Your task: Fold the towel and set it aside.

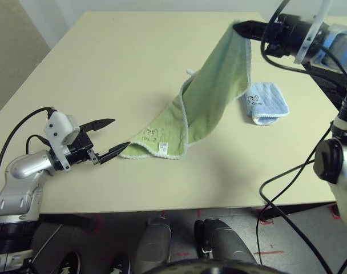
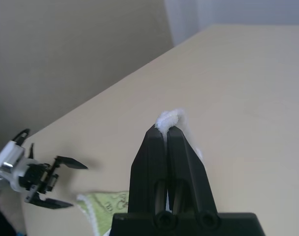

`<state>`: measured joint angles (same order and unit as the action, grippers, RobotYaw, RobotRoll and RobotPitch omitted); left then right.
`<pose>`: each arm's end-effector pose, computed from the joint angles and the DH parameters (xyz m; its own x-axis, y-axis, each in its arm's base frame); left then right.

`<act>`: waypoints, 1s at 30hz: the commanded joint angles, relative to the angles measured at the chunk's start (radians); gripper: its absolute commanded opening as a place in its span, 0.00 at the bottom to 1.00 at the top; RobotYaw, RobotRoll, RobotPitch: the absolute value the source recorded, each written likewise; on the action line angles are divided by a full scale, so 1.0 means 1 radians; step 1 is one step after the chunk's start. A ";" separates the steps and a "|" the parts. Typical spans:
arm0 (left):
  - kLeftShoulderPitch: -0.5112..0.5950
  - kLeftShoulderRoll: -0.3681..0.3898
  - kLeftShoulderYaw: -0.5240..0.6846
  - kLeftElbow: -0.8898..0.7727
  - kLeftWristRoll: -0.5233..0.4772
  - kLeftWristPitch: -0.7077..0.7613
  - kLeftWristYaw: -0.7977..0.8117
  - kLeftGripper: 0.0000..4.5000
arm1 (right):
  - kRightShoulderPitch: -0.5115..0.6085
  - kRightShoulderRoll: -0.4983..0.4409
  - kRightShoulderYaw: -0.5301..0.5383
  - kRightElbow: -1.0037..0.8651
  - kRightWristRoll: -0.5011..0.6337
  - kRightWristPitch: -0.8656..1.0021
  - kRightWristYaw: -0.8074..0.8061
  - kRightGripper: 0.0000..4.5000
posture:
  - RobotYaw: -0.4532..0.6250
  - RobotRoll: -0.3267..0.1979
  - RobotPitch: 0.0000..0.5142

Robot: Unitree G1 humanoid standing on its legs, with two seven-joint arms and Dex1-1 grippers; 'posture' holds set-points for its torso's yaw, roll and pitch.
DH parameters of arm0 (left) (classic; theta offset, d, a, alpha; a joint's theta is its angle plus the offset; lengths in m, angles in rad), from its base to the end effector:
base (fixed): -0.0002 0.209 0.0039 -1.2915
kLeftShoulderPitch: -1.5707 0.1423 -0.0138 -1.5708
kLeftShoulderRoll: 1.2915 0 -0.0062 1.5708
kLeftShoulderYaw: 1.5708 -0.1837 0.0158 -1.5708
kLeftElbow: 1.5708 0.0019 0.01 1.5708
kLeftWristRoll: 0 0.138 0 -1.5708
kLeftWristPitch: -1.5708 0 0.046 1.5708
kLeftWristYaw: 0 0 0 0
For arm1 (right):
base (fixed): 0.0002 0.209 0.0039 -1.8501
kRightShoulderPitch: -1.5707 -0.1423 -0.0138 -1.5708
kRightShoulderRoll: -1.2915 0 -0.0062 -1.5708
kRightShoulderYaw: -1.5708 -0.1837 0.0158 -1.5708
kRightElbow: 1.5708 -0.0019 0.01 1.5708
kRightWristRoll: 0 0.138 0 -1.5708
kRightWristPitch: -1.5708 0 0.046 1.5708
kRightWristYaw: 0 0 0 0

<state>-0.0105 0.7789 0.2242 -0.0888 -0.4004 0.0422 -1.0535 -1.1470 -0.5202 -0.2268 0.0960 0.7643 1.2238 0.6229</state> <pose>0.2003 0.3027 0.1458 0.6319 -0.7440 -0.2173 0.7631 0.5482 0.3422 0.2937 -0.1921 0.3186 0.5342 0.8444 0.0408 -0.8354 0.5199 0.1785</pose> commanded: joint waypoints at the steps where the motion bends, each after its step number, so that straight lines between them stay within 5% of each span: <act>1: -0.004 0.017 -0.075 -0.092 0.030 0.034 -0.011 1.00 | 0.024 0.014 -0.009 -0.030 0.021 0.018 -0.018 0.00 | 0.55 0.62 0.20; 6: -0.061 -0.030 -0.214 -0.222 0.095 0.148 0.085 1.00 | 0.048 0.013 0.001 -0.041 0.023 0.011 -0.018 0.00 | 0.55 0.62 0.20; 14: -0.129 -0.113 -0.386 -0.139 0.306 0.168 0.219 1.00 | 0.072 0.011 0.012 -0.056 0.017 -0.001 -0.017 0.00 | 0.54 0.62 0.20; 30: -0.181 -0.246 -0.477 -0.052 0.350 0.215 0.257 0.99 | 0.081 0.006 0.027 -0.079 0.015 -0.006 -0.004 0.00 | 0.53 0.62 0.19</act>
<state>-0.1851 0.5386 -0.2325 -0.1555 -0.0654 0.2611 -0.7951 -1.0761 -0.5093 -0.2135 0.0374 0.7771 1.2278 0.6136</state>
